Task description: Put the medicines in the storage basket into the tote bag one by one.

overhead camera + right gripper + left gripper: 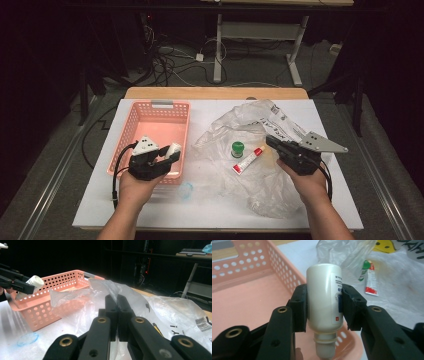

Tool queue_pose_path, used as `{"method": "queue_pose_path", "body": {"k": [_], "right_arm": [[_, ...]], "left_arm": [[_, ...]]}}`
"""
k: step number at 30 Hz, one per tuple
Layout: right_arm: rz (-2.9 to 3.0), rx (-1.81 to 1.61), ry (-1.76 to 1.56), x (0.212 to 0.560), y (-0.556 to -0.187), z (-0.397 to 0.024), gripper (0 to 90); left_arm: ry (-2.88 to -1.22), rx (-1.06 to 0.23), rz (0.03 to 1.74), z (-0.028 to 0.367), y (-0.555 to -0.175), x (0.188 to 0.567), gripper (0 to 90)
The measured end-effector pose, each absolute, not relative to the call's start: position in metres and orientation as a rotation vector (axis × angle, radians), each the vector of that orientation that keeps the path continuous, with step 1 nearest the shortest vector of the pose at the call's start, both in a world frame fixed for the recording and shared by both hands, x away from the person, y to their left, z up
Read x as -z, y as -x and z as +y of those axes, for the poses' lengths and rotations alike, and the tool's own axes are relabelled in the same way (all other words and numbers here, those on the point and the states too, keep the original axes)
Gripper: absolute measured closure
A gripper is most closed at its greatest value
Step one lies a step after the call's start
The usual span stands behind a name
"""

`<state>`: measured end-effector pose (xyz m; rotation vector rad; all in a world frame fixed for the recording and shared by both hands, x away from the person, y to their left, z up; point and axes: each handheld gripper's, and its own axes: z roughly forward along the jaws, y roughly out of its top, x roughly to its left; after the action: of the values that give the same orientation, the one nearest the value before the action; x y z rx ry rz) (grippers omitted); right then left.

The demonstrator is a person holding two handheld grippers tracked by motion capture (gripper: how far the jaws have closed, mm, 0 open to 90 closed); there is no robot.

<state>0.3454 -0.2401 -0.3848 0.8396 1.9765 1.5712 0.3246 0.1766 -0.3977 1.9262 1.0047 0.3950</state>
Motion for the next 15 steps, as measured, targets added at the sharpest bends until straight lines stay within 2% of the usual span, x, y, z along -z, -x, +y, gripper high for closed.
{"method": "queue_pose_path", "body": {"k": [15], "right_arm": [[1.979, -1.576, -0.837, 0.384, -0.345, -0.240, 90.0]], "left_arm": [[-1.954, -0.351, 0.904, 0.144, -0.313, 0.397, 58.2]]}}
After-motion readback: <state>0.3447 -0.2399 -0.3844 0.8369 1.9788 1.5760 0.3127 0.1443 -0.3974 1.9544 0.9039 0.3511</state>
